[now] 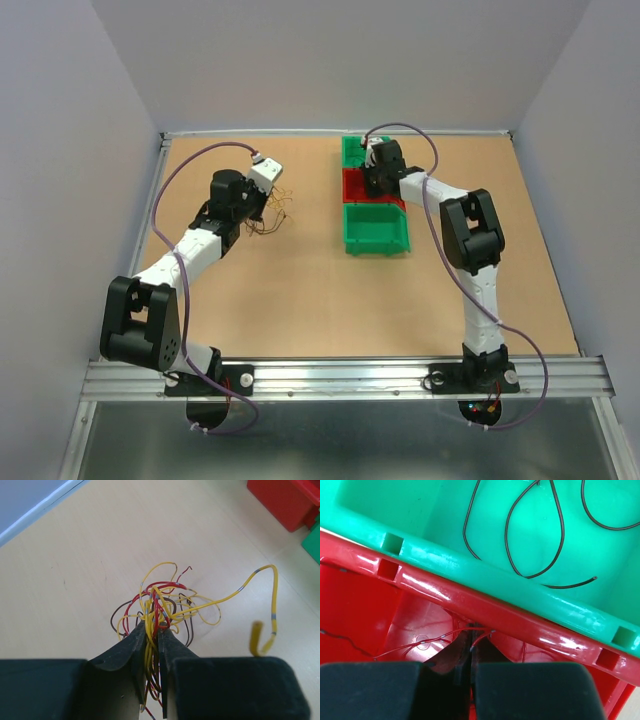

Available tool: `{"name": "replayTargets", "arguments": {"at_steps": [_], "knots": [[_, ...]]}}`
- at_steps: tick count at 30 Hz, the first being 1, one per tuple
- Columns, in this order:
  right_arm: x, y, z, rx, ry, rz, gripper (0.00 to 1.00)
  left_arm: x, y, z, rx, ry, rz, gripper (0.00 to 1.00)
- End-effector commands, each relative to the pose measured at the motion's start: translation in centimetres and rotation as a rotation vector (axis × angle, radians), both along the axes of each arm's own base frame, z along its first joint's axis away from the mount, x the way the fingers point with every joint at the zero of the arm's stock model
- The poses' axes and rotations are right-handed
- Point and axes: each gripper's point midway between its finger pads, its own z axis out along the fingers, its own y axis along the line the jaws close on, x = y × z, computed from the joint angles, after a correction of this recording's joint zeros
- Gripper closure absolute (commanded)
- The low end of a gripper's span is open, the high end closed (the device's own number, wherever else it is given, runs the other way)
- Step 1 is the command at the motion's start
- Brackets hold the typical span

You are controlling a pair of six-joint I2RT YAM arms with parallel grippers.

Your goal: Untangle the cables

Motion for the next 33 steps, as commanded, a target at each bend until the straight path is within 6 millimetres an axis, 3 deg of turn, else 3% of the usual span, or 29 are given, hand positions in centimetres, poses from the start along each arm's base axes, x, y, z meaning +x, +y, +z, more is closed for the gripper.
{"name": "replayTargets", "arguments": {"at_steps": [1,2,4,16,17,23,26,29,33], "knots": [[-0.2,0.2,3.8,-0.004,-0.058,0.025,0.97,0.2,-0.4,2.5,-0.008,-0.073,-0.012,0.77],[-0.1,0.4,5.5,0.018,-0.103,0.016,0.93,0.2,-0.4,2.5,-0.007,-0.074,-0.012,0.77],[-0.6,0.3,7.0,0.041,-0.153,0.011,0.84,0.2,-0.4,2.5,-0.009,-0.075,-0.013,0.77],[-3.2,-0.2,12.1,0.124,-0.282,-0.025,0.43,0.1,-0.3,2.7,-0.006,-0.082,-0.008,0.77],[-3.2,-0.3,12.4,0.128,-0.29,-0.028,0.36,0.1,-0.3,2.7,-0.006,-0.082,-0.008,0.77],[-4.4,-0.3,13.8,0.164,-0.325,-0.006,0.32,-0.4,-1.0,2.9,-0.015,-0.084,-0.055,0.77],[-6.6,2.4,14.1,0.238,-0.313,0.191,0.32,-1.4,-2.6,2.9,-0.039,-0.07,-0.16,0.77],[-10.4,6.3,15.6,0.307,-0.366,0.474,0.32,-2.4,-3.6,3.1,-0.058,-0.064,-0.24,0.77],[-13.5,9.1,16.1,0.309,-0.464,0.657,0.34,-4.3,-5.1,4.0,-0.095,-0.07,-0.352,0.77]]}}
